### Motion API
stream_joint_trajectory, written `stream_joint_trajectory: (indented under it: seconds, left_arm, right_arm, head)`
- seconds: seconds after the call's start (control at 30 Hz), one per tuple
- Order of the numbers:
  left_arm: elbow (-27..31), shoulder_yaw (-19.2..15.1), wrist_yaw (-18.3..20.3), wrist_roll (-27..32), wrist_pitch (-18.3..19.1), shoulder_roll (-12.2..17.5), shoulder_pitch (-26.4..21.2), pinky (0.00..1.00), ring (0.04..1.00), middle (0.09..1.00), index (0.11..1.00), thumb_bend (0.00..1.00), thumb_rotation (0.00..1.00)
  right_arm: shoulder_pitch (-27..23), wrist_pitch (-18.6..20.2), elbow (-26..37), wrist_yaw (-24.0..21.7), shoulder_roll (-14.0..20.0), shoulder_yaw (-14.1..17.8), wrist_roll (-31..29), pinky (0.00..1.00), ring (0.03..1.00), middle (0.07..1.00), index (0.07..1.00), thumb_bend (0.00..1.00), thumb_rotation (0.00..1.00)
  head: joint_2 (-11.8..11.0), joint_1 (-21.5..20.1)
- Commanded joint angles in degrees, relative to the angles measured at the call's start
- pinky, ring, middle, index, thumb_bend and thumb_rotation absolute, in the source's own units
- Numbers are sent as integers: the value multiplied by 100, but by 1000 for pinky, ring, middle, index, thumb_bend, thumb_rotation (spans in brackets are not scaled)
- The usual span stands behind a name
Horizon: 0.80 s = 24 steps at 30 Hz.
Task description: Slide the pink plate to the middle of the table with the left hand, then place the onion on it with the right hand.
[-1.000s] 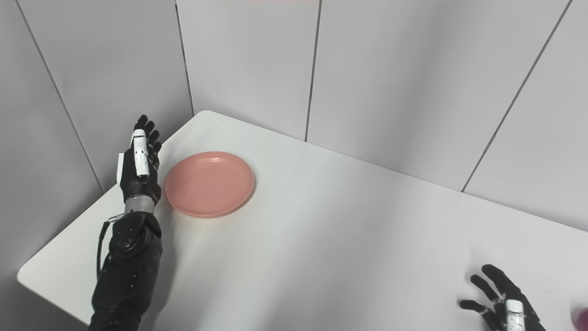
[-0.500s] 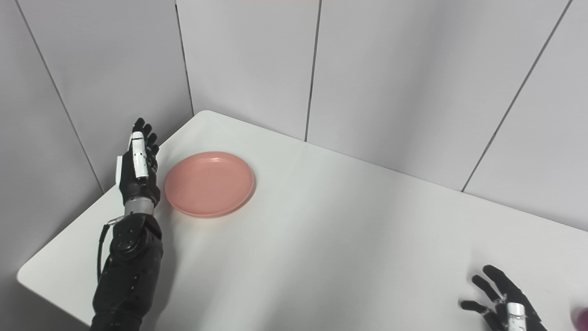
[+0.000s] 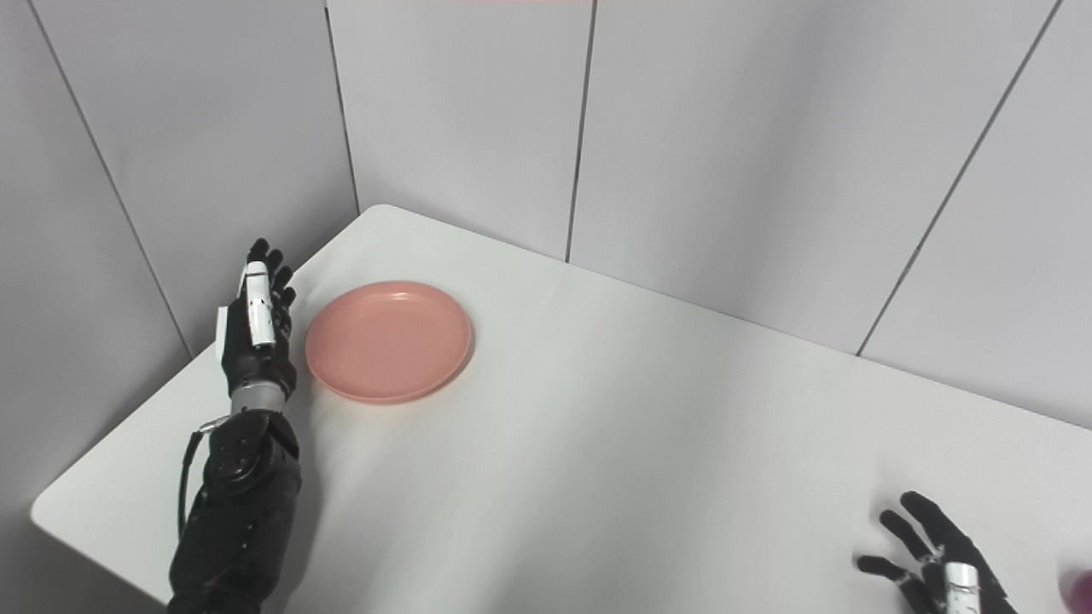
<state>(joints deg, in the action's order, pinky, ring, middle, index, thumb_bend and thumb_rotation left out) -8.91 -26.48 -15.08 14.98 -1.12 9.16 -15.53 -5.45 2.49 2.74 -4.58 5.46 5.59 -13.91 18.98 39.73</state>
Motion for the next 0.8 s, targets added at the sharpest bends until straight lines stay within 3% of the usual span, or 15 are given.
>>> stream_joint_trajectory:
  seconds: [0.0, 0.3, 0.77]
  left_arm:
    - [37, 21, 95, 38, -205, 117, -167, 988, 967, 970, 949, 354, 1000]
    - [-182, 9, 242, 288, -170, 124, -254, 963, 951, 948, 925, 338, 1000]
    - [-550, -15, 869, 1061, 58, 245, -406, 952, 937, 934, 910, 350, 1000]
  right_arm:
    - [-21, 35, 52, -60, 30, 22, -44, 489, 779, 819, 716, 823, 756]
    - [-10, 52, 79, -44, 30, 11, -47, 505, 787, 827, 726, 818, 754]
    - [1, 76, 85, -31, 29, -3, -34, 531, 802, 842, 745, 785, 761]
  head:
    - [3, 3]
    - [10, -5]
    - [23, -38]
